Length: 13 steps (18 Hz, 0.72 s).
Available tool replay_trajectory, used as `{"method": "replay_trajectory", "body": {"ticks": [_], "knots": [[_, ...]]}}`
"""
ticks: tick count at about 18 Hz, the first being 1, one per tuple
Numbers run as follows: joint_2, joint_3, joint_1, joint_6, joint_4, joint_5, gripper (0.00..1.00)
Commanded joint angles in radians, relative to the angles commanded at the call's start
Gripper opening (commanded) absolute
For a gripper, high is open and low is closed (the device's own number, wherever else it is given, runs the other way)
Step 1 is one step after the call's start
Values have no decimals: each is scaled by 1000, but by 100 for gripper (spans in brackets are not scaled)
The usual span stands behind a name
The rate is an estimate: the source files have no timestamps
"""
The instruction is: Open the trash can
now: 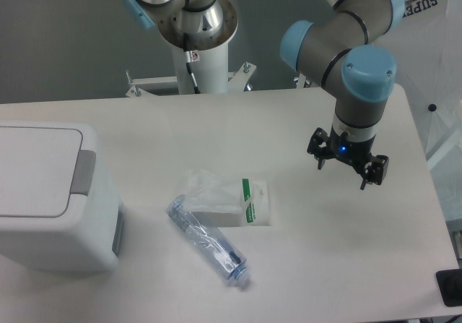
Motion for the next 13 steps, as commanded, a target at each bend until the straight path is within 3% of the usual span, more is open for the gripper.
{"method": "replay_trajectory", "body": {"ticks": [8, 13], "knots": [[0, -3, -2, -6, -2, -2, 100], [15, -54, -8, -18, 26, -5, 100]]}}
